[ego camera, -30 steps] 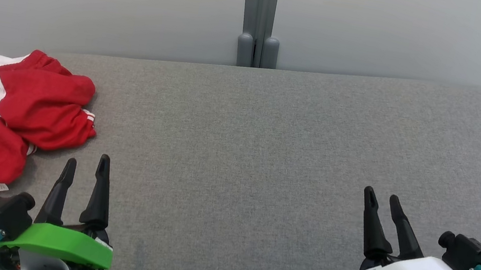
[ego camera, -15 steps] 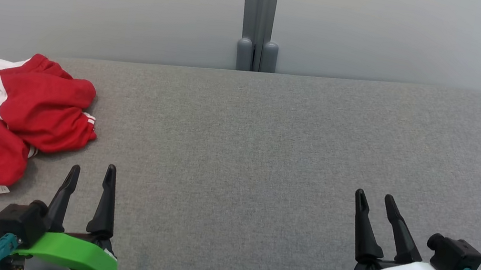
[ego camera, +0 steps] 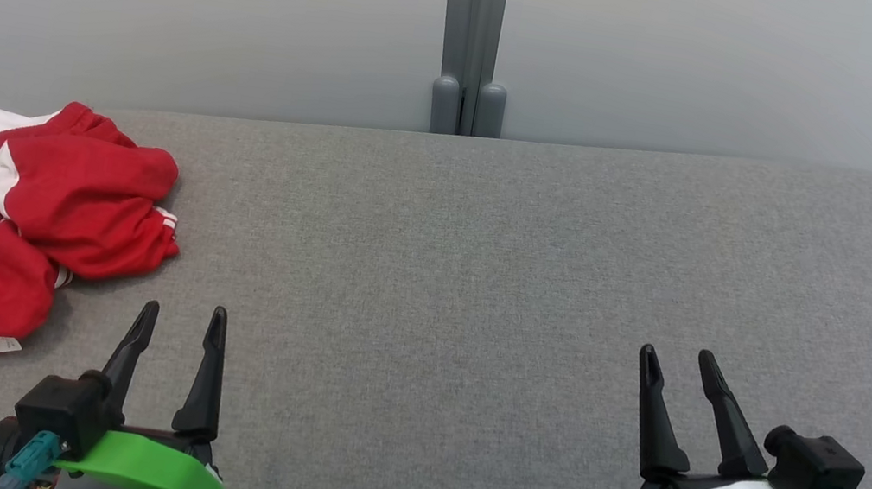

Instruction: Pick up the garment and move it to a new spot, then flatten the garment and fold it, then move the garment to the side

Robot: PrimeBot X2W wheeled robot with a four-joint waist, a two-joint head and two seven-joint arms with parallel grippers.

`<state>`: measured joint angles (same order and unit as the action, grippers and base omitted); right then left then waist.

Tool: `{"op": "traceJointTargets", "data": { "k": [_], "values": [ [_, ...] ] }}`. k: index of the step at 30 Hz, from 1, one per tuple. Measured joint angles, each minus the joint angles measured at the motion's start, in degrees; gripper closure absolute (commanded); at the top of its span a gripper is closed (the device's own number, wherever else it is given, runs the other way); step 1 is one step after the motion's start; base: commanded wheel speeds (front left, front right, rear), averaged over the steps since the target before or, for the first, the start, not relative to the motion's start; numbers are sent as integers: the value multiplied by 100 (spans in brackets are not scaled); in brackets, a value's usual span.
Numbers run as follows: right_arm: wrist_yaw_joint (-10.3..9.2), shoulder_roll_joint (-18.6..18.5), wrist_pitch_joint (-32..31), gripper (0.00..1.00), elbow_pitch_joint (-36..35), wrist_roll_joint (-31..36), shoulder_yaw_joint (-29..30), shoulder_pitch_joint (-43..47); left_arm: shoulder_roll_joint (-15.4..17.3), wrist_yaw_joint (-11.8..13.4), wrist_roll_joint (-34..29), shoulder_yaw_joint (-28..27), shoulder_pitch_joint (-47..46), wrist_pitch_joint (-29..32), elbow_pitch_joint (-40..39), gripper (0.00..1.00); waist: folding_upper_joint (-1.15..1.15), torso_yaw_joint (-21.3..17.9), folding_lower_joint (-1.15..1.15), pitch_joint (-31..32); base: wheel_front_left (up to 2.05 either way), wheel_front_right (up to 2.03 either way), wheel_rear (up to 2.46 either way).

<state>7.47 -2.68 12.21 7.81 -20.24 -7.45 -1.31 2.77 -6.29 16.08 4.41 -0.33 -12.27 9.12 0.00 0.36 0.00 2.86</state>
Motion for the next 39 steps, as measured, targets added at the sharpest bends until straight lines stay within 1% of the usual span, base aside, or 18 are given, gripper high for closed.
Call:
{"op": "traceJointTargets", "data": {
  "k": [11,26,39],
  "values": [
    [1,-4,127,0,43,416,89,77,0,-25,-385,48,39,-127,45,0,0,17,0,40,0,0,0],
    [1,-7,283,0,82,991,33,99,1,-27,-673,74,59,-278,103,0,0,20,0,51,0,0,0],
    [1,-9,283,0,144,993,76,99,1,-46,-588,67,56,-286,194,0,0,15,0,30,0,0,0]
  ]
}}
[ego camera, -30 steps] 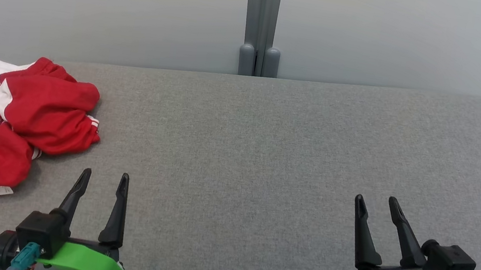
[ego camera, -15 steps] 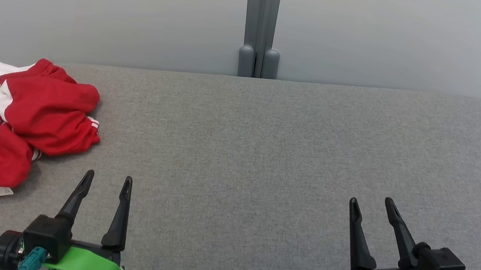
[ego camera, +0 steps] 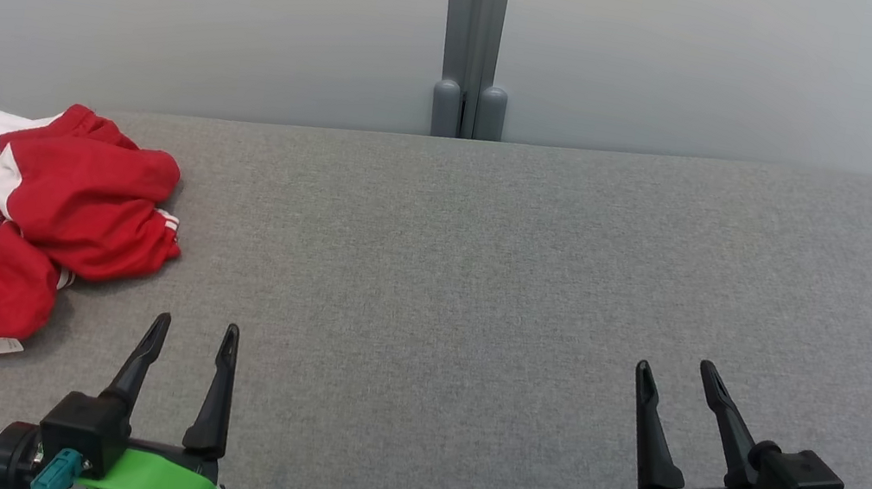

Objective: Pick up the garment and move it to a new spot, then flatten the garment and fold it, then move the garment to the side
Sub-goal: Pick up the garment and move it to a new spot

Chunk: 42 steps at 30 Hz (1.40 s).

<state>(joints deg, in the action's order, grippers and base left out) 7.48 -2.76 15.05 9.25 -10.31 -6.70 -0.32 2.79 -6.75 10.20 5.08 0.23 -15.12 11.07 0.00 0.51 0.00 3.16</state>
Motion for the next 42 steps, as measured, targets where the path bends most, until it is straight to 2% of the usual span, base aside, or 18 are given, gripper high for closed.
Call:
{"op": "traceJointTargets", "data": {
  "k": [8,15,28,42],
  "values": [
    [0,-3,0,0,-13,-64,24,1,0,27,-12,-27,-5,-1,-22,0,0,53,0,-22,0,0,0],
    [0,-3,1,0,-47,-88,0,12,-1,110,-58,-82,-5,-1,-108,0,0,329,0,-54,0,0,0],
    [0,-1,1,0,-68,-78,-46,8,1,301,-135,-406,62,-1,-327,0,0,1187,0,-172,0,0,0],
    [0,-1,1,0,-42,-65,-98,3,1,368,-236,-547,94,-2,-398,0,0,2181,0,-258,0,0,0]
  ]
}}
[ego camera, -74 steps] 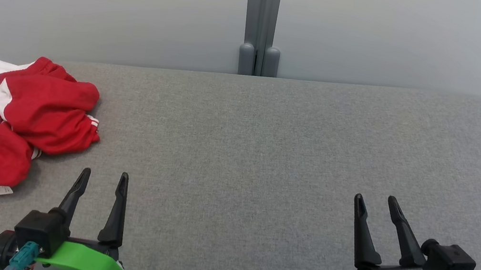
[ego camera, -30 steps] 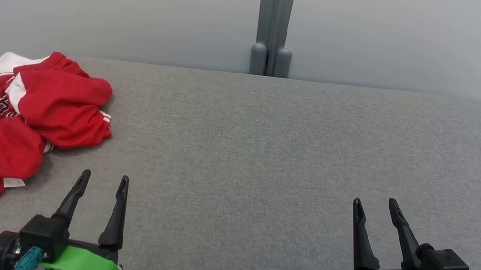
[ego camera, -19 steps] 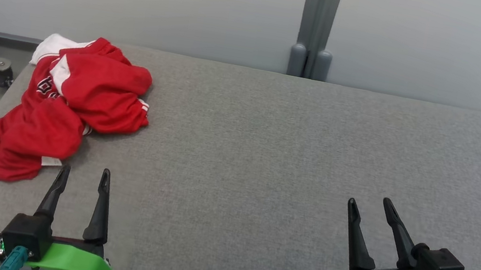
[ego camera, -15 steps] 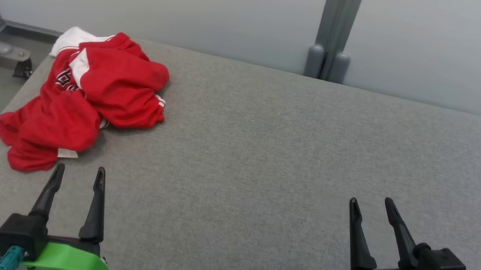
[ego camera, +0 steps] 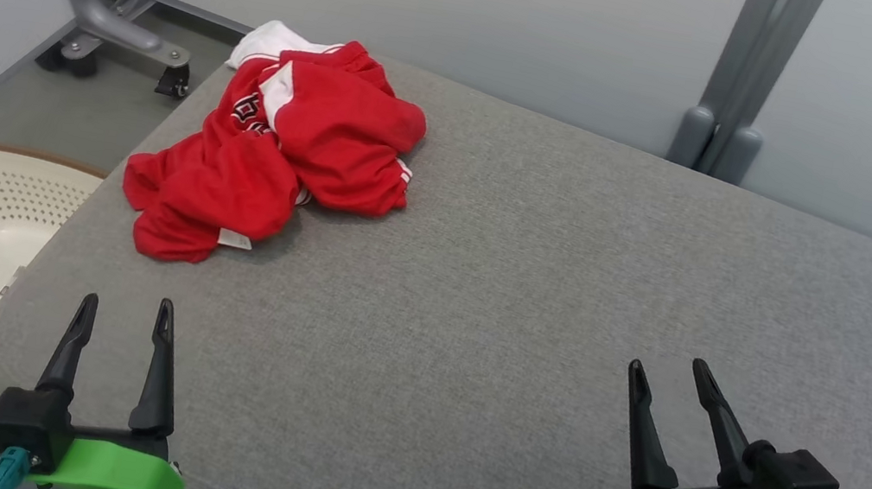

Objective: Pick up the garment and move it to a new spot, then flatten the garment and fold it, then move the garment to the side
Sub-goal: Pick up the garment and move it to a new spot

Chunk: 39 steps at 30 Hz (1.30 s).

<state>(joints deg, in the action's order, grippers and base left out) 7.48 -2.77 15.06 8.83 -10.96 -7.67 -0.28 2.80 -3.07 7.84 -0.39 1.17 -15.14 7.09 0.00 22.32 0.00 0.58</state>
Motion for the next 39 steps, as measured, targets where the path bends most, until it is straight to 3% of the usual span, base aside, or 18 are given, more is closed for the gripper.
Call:
{"op": "traceJointTargets", "data": {
  "k": [9,15,22,27,31,34,39],
  "values": [
    [1,1,0,0,8,0,0,0,1,2,3,-75,60,0,-14,0,0,442,0,7,0,0,0],
    [1,2,0,0,5,71,-26,-7,2,-62,-69,-102,38,1,13,0,0,458,0,-106,0,0,0],
    [1,-307,0,0,-54,268,-18,-336,66,-281,-168,-31,-1017,-2,-112,0,0,359,0,-593,0,0,0],
    [1,-705,0,0,-86,356,-91,-623,522,-399,-305,226,-2458,-3,66,0,0,232,0,-1147,0,0,0],
    [1,-937,0,0,-151,371,-56,-767,939,-432,-144,611,-3675,-2,868,0,0,118,0,-1590,0,0,0],
    [1,-1055,0,0,-182,404,-87,-877,1315,-436,249,1107,-4591,85,1761,0,0,16,0,-1900,0,0,0],
    [1,-1163,0,0,-269,419,-64,-1007,1661,-448,1129,1871,-5824,700,2942,0,0,-192,0,-2363,0,0,0]
  ]
}}
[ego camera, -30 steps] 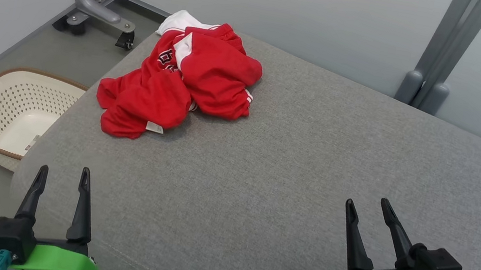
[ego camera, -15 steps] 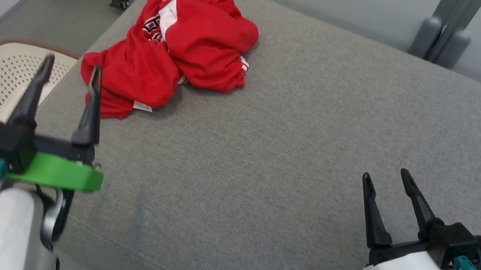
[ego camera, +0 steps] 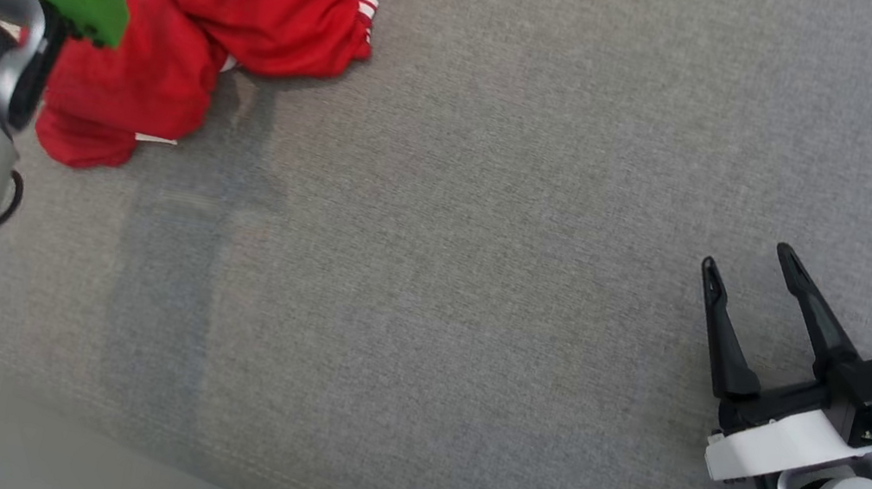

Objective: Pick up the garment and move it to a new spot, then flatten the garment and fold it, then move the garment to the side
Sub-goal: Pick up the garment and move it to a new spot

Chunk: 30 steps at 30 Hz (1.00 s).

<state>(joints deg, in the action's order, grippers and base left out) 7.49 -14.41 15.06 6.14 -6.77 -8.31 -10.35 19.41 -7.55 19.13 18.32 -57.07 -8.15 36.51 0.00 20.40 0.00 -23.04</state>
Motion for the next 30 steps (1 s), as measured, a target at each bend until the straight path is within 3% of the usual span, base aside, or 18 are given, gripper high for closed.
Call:
{"op": "traceJointTargets", "data": {
  "k": [8,16,17,18,30],
  "values": [
    [0,-75,1,0,-180,34,47,-203,498,0,1193,695,-1029,1144,1515,0,0,-450,0,-603,0,0,0],
    [5,-51,20,0,-383,47,153,-289,676,0,2127,1380,-1036,1937,1880,3,0,-850,0,-1032,0,0,0],
    [5,-45,24,0,-397,54,159,-294,687,0,2238,1438,-1008,1940,1856,58,0,-874,0,-1067,0,0,0],
    [7,-36,25,0,-412,58,172,-302,721,0,2334,1530,-973,1867,1806,100,0,-899,0,-1109,0,0,0],
    [0,142,18,0,-167,63,156,-300,1252,0,2832,2447,-863,-237,1032,100,0,-854,0,-833,0,0,0]
  ]
}}
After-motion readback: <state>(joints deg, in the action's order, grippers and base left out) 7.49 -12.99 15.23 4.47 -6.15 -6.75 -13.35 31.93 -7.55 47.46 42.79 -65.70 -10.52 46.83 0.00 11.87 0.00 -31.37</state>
